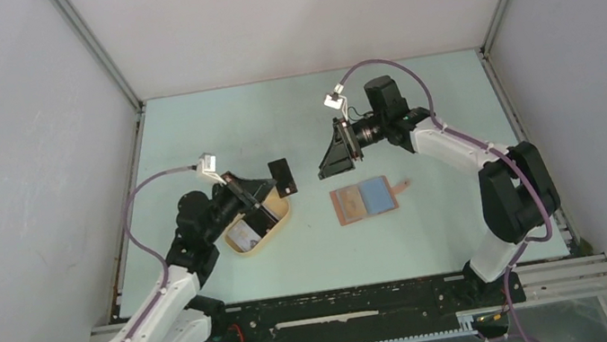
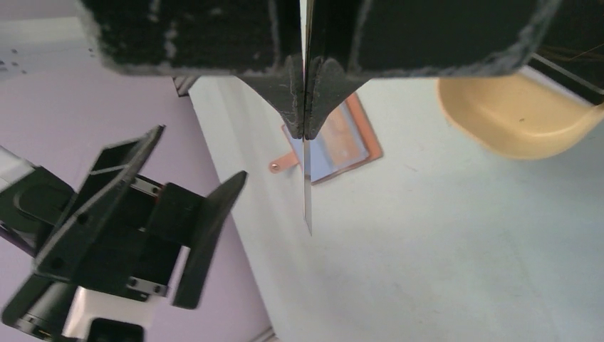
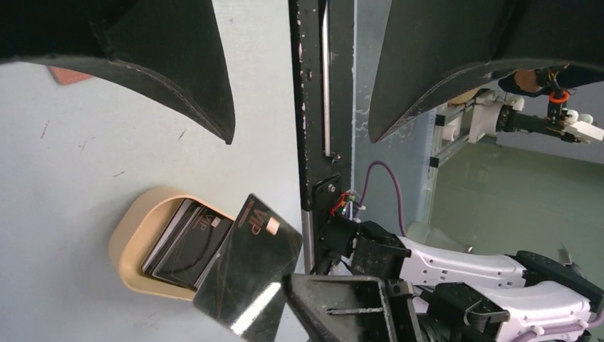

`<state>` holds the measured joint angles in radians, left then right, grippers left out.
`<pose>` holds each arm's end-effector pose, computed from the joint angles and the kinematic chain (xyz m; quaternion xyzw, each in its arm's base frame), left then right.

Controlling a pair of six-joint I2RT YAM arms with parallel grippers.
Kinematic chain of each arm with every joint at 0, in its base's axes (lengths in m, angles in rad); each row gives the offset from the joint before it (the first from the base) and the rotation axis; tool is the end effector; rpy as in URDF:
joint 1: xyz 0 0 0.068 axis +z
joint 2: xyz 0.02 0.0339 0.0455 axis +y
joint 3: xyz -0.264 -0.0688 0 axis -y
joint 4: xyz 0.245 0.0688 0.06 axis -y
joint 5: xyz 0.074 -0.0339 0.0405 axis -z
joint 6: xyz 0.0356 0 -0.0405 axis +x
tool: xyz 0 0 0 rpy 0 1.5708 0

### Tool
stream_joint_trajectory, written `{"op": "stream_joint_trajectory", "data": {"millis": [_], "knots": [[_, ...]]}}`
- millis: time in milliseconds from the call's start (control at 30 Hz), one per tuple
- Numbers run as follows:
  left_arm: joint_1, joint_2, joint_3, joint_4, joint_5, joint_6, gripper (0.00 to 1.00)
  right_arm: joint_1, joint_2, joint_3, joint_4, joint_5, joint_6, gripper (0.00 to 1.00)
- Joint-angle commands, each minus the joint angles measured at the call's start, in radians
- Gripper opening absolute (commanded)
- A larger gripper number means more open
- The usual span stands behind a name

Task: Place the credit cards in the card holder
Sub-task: Insert the credit card into the card holder.

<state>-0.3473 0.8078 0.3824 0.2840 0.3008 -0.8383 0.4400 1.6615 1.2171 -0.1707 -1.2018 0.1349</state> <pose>0.1773 -0.0754 0.2426 -0.0862 0.7482 -0.4559 0.4742 0.3132 0.1842 0.2751 -0.3683 0.6844 0.5890 0.2214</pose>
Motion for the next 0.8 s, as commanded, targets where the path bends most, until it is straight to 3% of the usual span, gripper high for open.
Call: {"op": "stream_joint_trajectory", "data": {"millis": [0, 433, 767], "knots": [[-0.036, 0.012, 0.001, 0.131, 0.059, -0.037, 0.0, 0.003, 0.019, -0.001, 0.097, -0.029, 0.119, 0.79], [-0.121, 0.066, 0.034, 0.225, 0.075, -0.085, 0.0, 0.026, 0.078, -0.001, 0.293, -0.031, 0.33, 0.76], [-0.15, 0.091, 0.028, 0.28, 0.087, -0.111, 0.0, 0.041, 0.092, -0.001, 0.364, -0.058, 0.413, 0.62]]}}
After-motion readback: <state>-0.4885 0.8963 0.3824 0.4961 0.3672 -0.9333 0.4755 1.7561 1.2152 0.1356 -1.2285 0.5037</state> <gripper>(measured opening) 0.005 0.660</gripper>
